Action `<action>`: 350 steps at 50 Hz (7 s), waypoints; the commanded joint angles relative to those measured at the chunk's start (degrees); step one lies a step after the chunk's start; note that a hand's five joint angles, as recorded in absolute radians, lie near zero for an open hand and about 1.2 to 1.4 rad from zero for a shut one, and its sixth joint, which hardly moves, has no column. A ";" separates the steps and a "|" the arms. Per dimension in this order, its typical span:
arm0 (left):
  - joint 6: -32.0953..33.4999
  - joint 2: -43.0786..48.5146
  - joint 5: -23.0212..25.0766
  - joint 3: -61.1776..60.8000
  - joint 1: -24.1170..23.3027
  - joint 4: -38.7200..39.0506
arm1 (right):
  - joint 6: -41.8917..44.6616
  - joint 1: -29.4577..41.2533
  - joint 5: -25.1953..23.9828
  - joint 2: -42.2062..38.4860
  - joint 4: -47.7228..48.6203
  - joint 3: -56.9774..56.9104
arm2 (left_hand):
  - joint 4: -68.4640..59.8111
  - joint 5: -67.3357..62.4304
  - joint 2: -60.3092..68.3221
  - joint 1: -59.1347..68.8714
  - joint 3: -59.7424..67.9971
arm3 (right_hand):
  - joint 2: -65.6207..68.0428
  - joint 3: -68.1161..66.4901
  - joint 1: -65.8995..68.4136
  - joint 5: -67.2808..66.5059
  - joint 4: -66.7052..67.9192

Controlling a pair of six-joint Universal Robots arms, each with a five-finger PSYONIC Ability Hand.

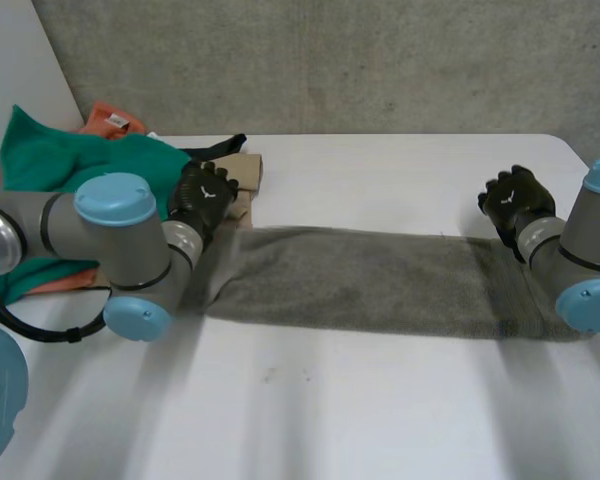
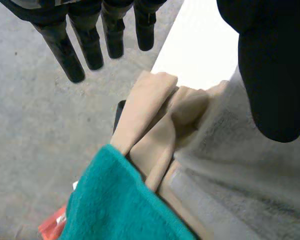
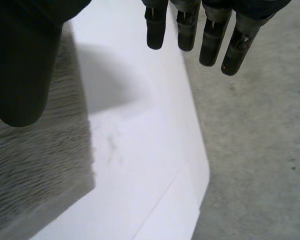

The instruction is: Fold the laundry.

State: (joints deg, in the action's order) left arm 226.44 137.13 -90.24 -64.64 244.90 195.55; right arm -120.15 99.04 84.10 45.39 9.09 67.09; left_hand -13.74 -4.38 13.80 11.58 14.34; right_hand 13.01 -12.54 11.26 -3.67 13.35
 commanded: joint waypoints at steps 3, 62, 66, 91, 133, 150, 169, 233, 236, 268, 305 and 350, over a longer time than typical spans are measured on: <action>0.05 -5.28 -0.37 -4.52 -1.44 0.01 | -18.34 -1.30 -0.60 12.95 3.92 7.34 | 3.74 4.38 -3.80 -1.58 -4.34 | -3.01 2.54 -1.26 3.67 -3.35; -6.45 -26.12 0.07 -29.14 -0.03 0.10 | -3.95 -36.37 -15.80 18.06 -2.67 20.54 | 3.74 4.38 -3.80 -1.58 -4.34 | 66.99 -67.46 68.74 -66.33 66.65; -6.45 -26.65 -0.02 -29.76 -0.12 0.10 | -6.14 -31.90 -16.42 20.08 -1.44 19.75 | 3.74 4.38 -3.80 -1.58 -4.34 | 66.99 -67.46 68.74 -66.33 66.65; -6.54 -30.25 -0.20 -34.68 -0.47 0.10 | -1.84 23.04 -28.56 15.61 12.80 29.85 | 3.74 4.38 -3.80 -1.58 -4.34 | 66.99 -67.46 68.74 -66.33 66.65; -20.43 -13.72 -1.16 -17.27 -19.98 -5.00 | -22.76 -8.51 -16.16 22.98 -2.49 37.50 | 3.70 4.34 -3.76 -1.53 -4.29 | 66.99 -67.46 68.74 -66.33 66.65; -21.13 -28.58 -8.72 -27.91 -10.49 -6.41 | -5.46 28.04 -15.28 19.04 -1.18 25.63 | 3.74 4.38 -3.80 -1.58 -4.34 | 66.99 -67.46 68.74 -66.33 66.65; -26.22 -25.34 -7.23 -16.76 -16.11 -0.43 | -58.43 12.77 -15.28 35.11 4.80 30.91 | 3.19 3.83 -3.25 -1.03 -3.79 | -3.01 2.54 -1.26 3.67 -3.35; -23.41 -18.55 -7.50 -8.05 -17.61 -12.65 | -58.43 9.87 -1.13 26.41 -5.05 26.24 | -2.36 -1.72 2.30 4.52 1.76 | -3.01 2.54 -1.26 3.67 -3.35; -25.70 -22.25 -2.32 -9.45 -14.98 -12.74 | -60.81 5.74 -1.65 27.82 -4.51 29.67 | -2.36 -1.72 2.30 4.52 1.76 | -3.01 2.54 -1.26 3.67 -3.35; -32.03 -28.76 34.43 -14.11 -5.66 -21.53 | -73.39 16.71 -7.74 11.48 3.04 27.05 | -1.01 -0.38 0.95 3.18 0.42 | 0.23 -0.70 1.98 0.43 -0.11; -32.12 -30.16 34.34 -14.90 -5.48 -21.26 | -54.66 -10.70 -3.06 -20.41 -12.50 -35.77 | -0.85 -0.21 0.79 3.01 0.25 | 66.99 -67.46 68.74 -66.33 66.65; -32.21 -29.81 34.34 -16.40 -4.78 -20.47 | -26.19 -22.13 -2.09 -9.64 -1.71 -14.03 | -0.34 0.30 0.28 2.51 -0.25 | -3.01 2.54 -1.26 3.67 -3.35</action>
State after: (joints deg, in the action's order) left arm 194.24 107.32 -55.89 -81.18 240.10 175.00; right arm -148.37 80.34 87.49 23.50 0.07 31.24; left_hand -12.14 -2.82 12.80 13.34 12.62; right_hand 12.79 -12.22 11.18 -3.33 13.34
